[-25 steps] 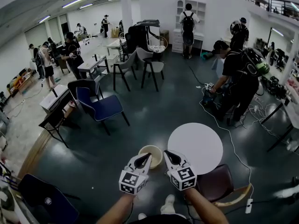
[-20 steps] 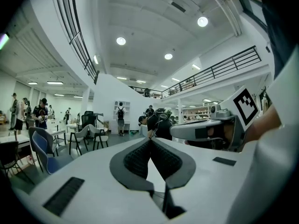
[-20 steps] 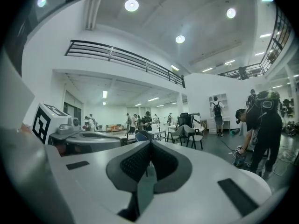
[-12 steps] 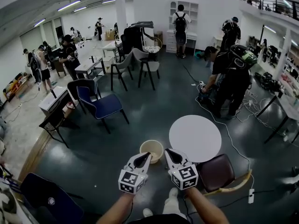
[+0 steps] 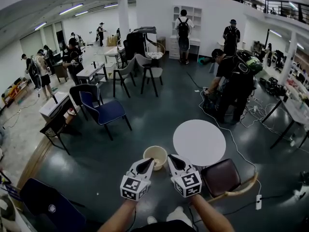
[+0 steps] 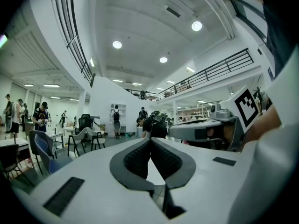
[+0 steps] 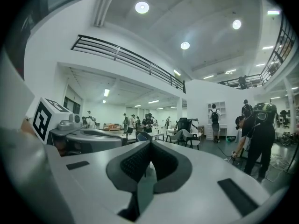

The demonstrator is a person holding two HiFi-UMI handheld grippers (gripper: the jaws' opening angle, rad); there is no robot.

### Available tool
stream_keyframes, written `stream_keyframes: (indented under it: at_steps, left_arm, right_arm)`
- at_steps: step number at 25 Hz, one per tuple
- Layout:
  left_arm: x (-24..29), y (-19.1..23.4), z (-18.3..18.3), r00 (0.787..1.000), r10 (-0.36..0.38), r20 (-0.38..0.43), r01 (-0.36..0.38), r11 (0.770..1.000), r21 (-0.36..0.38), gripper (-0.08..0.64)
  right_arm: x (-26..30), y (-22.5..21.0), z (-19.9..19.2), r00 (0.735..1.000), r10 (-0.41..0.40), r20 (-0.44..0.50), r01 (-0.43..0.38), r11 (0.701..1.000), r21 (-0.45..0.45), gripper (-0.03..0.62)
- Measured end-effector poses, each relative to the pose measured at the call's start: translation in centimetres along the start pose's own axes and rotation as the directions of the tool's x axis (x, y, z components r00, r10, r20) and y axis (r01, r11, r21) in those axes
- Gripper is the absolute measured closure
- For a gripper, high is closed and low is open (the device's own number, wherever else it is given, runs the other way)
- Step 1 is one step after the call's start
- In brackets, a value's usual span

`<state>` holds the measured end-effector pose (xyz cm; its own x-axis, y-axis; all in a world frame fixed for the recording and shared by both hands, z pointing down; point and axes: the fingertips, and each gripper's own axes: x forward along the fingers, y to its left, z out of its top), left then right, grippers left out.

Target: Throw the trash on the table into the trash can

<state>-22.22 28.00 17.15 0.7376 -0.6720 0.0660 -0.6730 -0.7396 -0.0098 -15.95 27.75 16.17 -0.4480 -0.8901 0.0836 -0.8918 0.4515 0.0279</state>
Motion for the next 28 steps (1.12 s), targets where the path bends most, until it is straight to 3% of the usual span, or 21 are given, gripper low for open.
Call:
stream_keyframes:
  at_steps: [21,28]
  left_arm:
    - [3.3,-9.4,3.7,0.999,-0.021,0.033,0.021,1.000,0.012,0.545]
    - [3.0,-11.0,3.4,0.999,-0.028,0.044,0.027,0.999,0.018,0.545]
  right_arm:
    - [-8.1,-6.2,2.4,0.999,0.037,0.021,-0.036,0.999,-0.012,0.574]
    - [-9.8,-5.9,1.4,0.999,0.041,0.025,-0.041,0.999,0.008,0.574]
